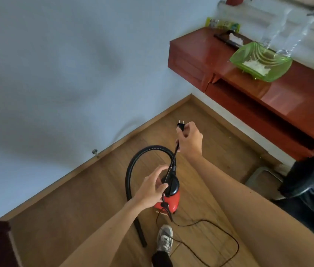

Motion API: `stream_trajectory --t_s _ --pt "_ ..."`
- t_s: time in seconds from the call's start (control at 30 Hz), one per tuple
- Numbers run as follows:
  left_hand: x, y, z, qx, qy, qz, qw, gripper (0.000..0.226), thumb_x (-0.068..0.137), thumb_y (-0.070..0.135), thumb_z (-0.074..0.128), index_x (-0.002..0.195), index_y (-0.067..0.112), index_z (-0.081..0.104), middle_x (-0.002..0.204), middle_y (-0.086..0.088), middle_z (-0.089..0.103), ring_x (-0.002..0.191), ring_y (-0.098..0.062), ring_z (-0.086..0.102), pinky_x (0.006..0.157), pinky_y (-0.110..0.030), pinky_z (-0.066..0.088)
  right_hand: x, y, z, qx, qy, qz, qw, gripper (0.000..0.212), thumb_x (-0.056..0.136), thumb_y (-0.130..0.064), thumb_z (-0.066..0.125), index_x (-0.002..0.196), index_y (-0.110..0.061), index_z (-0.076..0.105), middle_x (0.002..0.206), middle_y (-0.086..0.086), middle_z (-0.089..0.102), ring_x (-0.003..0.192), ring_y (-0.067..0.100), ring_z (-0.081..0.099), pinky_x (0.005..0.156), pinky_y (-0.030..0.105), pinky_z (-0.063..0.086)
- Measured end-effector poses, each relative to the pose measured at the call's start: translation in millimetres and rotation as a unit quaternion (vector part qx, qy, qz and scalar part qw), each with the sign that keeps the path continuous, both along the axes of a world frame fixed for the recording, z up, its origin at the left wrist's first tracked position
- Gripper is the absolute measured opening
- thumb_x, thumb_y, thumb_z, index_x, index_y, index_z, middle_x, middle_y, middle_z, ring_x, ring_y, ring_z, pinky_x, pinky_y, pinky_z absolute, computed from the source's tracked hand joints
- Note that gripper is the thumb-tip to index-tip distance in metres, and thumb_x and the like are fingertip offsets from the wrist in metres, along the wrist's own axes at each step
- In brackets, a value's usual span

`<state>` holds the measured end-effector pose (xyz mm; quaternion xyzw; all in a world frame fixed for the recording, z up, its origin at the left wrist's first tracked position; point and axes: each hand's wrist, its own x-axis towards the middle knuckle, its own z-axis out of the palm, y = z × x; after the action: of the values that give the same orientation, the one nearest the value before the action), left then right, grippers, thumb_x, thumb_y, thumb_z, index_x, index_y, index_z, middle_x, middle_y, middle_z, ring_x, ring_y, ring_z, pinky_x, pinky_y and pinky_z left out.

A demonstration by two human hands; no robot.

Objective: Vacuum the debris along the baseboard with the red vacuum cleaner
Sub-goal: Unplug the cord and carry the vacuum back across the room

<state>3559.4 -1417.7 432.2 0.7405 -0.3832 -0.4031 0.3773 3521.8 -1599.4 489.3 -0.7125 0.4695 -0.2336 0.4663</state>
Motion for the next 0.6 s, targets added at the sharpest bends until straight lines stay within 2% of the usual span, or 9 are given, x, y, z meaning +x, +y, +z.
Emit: stream_trajectory --t_s 0.1,0.2,0.27,0.33,0.43,0.53,0.6 --pt "3.0 -19.2 -42.7 0.027 0.014 -0.011 0.999 0.054 0.096 0.01 0.058 0.14 0.038 0.04 0.073 0.005 0.048 0.068 -0.013 0.06 0.072 -0.043 0.062 1.6 -21.5 -47.2 0.03 0.02 -0.011 0.999 0.011 0.099 -0.027 0.06 0.095 -0.021 0.052 0.083 0.008 0.066 0.072 0.027 0.07 0.059 0.048 0.061" --pt "2.5 -40.6 -84.6 0.053 0.024 -0.018 0.998 0.053 0.097 0.01 0.057 0.14 0.035 0.04 0.072 0.004 0.051 0.071 -0.027 0.065 0.068 -0.043 0.062 -1.2 -43.7 -96.5 0.057 0.038 -0.019 0.997 0.012 0.098 -0.028 0.06 0.091 -0.025 0.052 0.076 0.005 0.067 0.069 0.024 0.07 0.057 0.048 0.06" --pt "-0.4 -53.9 -113.5 0.066 0.026 -0.02 0.997 0.053 0.097 0.009 0.057 0.139 0.035 0.04 0.068 0.002 0.051 0.062 -0.023 0.062 0.064 -0.041 0.061 -5.3 -56.6 -127.9 0.075 0.052 -0.024 0.996 0.012 0.099 -0.027 0.06 0.09 -0.026 0.051 0.075 0.005 0.067 0.069 0.026 0.07 0.056 0.048 0.06" --pt "-5.4 -64.4 -143.5 0.07 0.017 -0.017 0.997 0.051 0.097 0.008 0.058 0.137 0.036 0.042 0.063 0.005 0.047 0.054 -0.008 0.05 0.06 -0.032 0.058 -9.7 -66.7 -159.2 0.102 0.056 -0.028 0.993 0.008 0.099 -0.021 0.06 0.095 -0.019 0.053 0.075 0.006 0.068 0.065 0.026 0.071 0.054 0.046 0.061" --pt "-15.1 -72.8 -189.4 0.087 0.014 -0.01 0.996 0.053 0.096 0.006 0.059 0.14 0.03 0.043 0.061 0.011 0.041 0.052 -0.005 0.041 0.057 -0.023 0.046 -17.8 -75.5 -209.1 0.116 0.076 -0.035 0.99 0.007 0.099 -0.019 0.06 0.097 -0.016 0.054 0.071 0.003 0.067 0.061 0.02 0.07 0.056 0.047 0.061" --pt "-24.5 -73.2 -236.5 0.102 0.024 -0.013 0.994 0.053 0.095 0.005 0.058 0.136 0.036 0.043 0.061 0.011 0.039 0.052 -0.004 0.041 0.058 -0.027 0.053 -25.4 -77.1 -259.7 0.137 0.085 -0.038 0.986 0.014 0.099 -0.02 0.06 0.088 -0.024 0.051 0.063 0.0 0.065 0.056 0.018 0.067 0.055 0.049 0.06" --pt "-28.9 -70.4 -268.5 0.117 0.033 -0.013 0.992 0.053 0.096 0.007 0.058 0.135 0.038 0.043 0.063 0.01 0.04 0.051 -0.005 0.041 0.061 -0.038 0.059 -29.2 -75.7 -292.4 0.153 0.089 -0.038 0.983 0.014 0.099 -0.02 0.06 0.089 -0.024 0.052 0.061 0.002 0.065 0.052 0.018 0.066 0.054 0.05 0.059"
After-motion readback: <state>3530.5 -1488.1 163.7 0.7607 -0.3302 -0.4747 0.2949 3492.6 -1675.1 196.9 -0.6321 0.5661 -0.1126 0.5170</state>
